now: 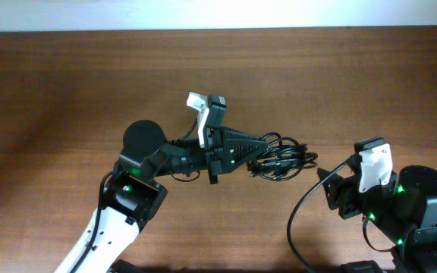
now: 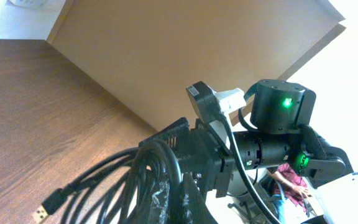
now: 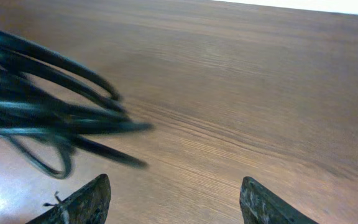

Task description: Untangle cables

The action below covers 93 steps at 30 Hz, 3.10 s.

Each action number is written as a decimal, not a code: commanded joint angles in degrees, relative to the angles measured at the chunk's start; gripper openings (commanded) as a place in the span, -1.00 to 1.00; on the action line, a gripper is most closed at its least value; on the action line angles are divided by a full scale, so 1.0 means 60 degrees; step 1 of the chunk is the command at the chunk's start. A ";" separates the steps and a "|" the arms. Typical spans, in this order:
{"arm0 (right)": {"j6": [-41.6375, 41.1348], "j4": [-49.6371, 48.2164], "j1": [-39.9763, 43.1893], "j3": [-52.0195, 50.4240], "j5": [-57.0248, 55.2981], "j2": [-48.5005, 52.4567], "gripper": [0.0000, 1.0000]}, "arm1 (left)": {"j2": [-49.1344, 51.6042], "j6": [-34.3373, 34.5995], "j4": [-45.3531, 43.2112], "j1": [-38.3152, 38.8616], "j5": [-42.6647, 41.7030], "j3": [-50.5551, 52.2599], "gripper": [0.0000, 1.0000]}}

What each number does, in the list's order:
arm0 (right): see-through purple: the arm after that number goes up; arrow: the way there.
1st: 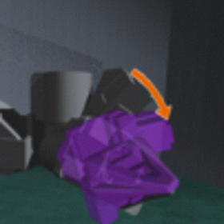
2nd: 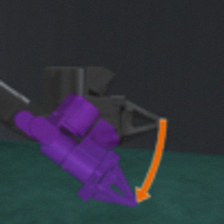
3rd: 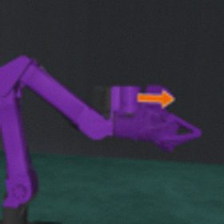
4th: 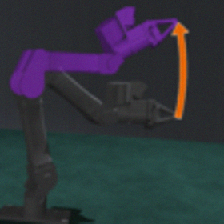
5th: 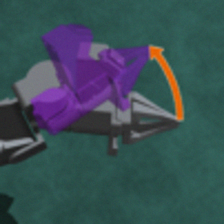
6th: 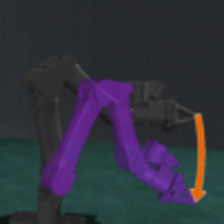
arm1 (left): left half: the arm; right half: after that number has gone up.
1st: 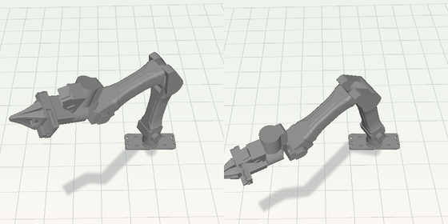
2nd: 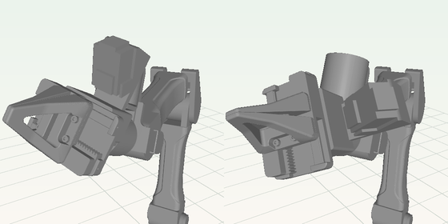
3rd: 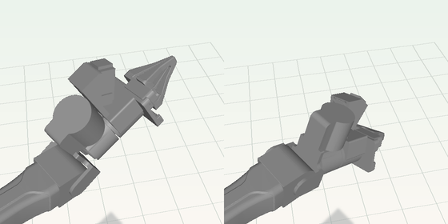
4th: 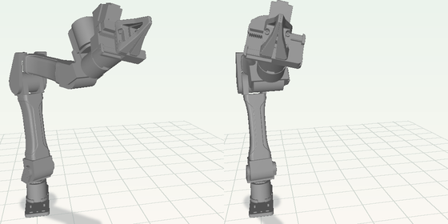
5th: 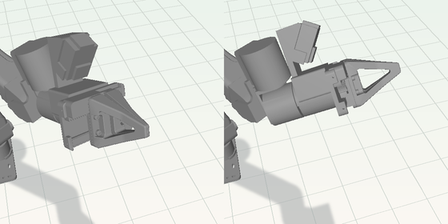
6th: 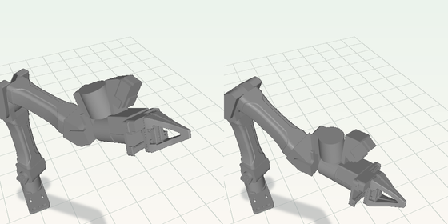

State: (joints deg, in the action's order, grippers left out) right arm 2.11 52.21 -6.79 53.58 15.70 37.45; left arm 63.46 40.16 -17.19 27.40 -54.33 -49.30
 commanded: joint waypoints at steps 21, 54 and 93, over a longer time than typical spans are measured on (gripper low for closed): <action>0.3151 -0.1920 0.0007 0.0142 0.5909 0.1421 0.15 | -0.0135 0.1836 -0.1494 0.0058 -0.1060 -0.0095 -1.00; 0.2248 -0.2674 0.0015 0.0142 0.9049 0.1679 -0.92 | -0.0135 -0.4430 0.1311 -0.1341 -0.3319 -0.0095 -0.49; -0.0892 -0.1872 0.0007 0.0142 0.3304 0.1960 0.33 | -0.0142 -0.2776 -0.1195 -0.1341 -0.3085 -0.0095 -1.00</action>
State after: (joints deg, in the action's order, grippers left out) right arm -3.07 40.66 -6.79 53.84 37.80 48.29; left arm 63.22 16.64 -18.72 19.18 -73.03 -49.32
